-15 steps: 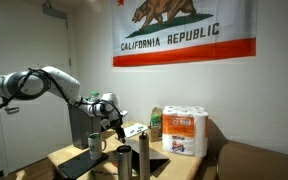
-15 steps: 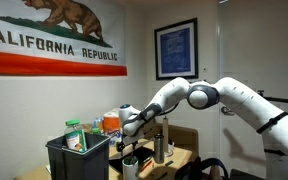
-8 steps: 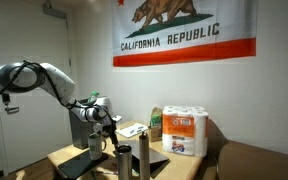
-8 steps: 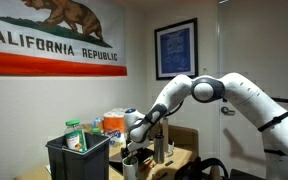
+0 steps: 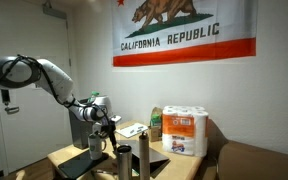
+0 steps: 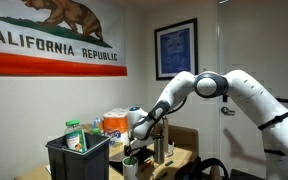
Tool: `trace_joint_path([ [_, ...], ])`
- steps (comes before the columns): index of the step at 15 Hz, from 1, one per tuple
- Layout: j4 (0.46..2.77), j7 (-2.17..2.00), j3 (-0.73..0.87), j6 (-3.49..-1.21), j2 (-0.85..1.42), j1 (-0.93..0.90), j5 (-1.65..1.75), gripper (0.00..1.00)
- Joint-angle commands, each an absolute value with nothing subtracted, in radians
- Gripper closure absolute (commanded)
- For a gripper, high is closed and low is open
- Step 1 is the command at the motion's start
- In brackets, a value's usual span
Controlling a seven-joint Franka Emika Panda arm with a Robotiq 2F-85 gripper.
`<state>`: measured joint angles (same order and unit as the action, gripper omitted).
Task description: Close the laptop
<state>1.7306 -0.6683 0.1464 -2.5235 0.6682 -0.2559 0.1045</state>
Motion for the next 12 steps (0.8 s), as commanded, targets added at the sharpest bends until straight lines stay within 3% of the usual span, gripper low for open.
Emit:
trace_joint_path([
  [1, 1.712, -0.658, 0.153, -2.445, 0.561, -0.248, 0.110, 0.00],
  [12, 1.459, -0.631, 0.131, -2.365, 0.729, -0.200, 0.112, 0.00],
])
